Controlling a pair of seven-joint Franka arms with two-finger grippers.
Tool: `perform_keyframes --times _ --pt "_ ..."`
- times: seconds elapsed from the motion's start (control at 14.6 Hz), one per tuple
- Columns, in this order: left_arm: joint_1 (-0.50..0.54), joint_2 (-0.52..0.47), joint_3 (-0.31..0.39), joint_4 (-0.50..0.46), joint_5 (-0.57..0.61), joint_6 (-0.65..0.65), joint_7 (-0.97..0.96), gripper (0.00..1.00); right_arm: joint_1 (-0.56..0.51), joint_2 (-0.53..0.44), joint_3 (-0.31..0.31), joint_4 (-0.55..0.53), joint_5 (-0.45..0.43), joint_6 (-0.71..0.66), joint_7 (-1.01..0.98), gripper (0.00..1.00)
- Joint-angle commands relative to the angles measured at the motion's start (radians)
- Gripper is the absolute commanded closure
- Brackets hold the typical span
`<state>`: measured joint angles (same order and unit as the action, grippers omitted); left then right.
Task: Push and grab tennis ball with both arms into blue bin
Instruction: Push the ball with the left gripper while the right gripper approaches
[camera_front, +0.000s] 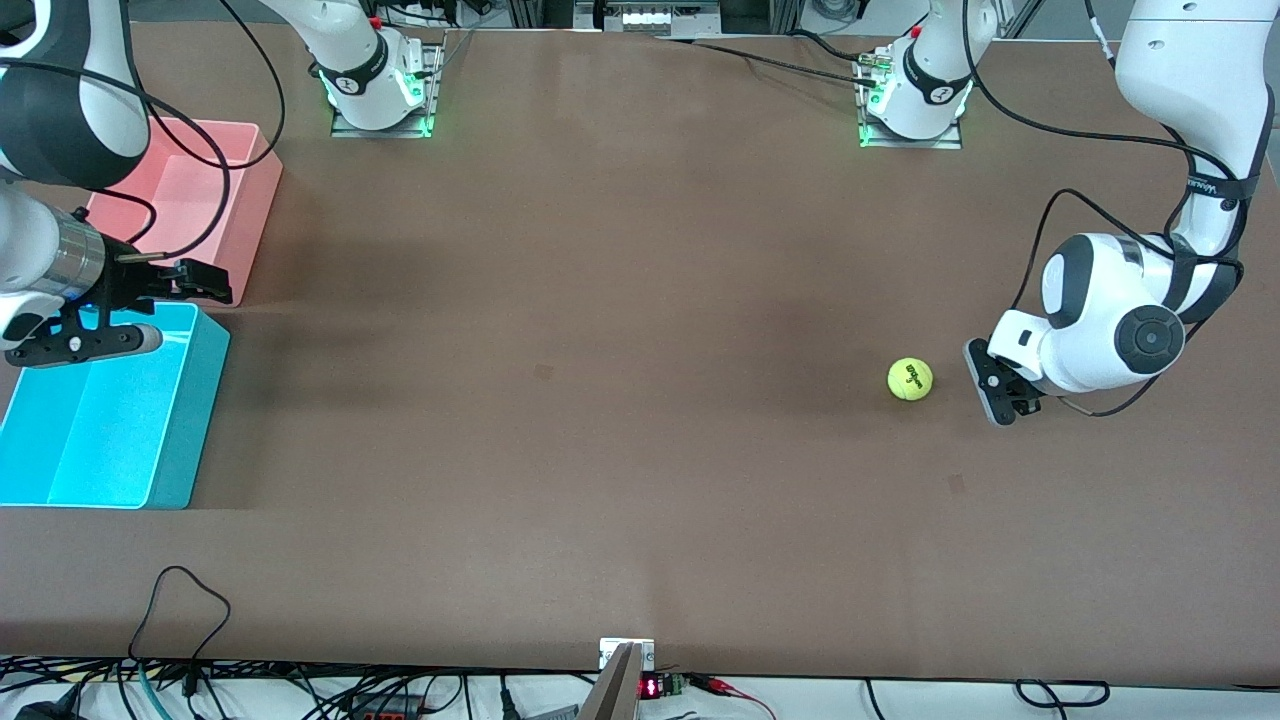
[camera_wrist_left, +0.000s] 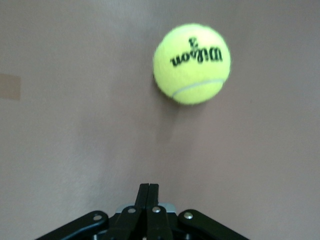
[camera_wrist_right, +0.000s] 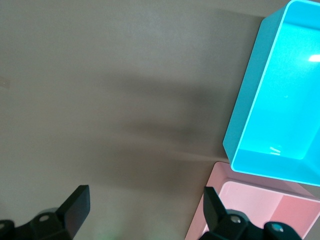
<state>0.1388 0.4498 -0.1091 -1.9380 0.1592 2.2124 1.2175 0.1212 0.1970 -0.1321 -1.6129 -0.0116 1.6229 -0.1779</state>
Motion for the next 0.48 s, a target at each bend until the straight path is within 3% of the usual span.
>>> perform_keyframes --times 0.0,0.41 --pt "0.008 0.02 -0.008 0.005 0.074 0.019 0.03 1.0 -0.003 -0.001 0.003 -0.002 0.002 -0.029 -0.022 0.0" --pt "0.045 0.044 -0.001 -0.019 0.083 0.104 0.14 1.0 0.0 0.004 0.003 -0.027 0.004 -0.057 -0.012 0.0"
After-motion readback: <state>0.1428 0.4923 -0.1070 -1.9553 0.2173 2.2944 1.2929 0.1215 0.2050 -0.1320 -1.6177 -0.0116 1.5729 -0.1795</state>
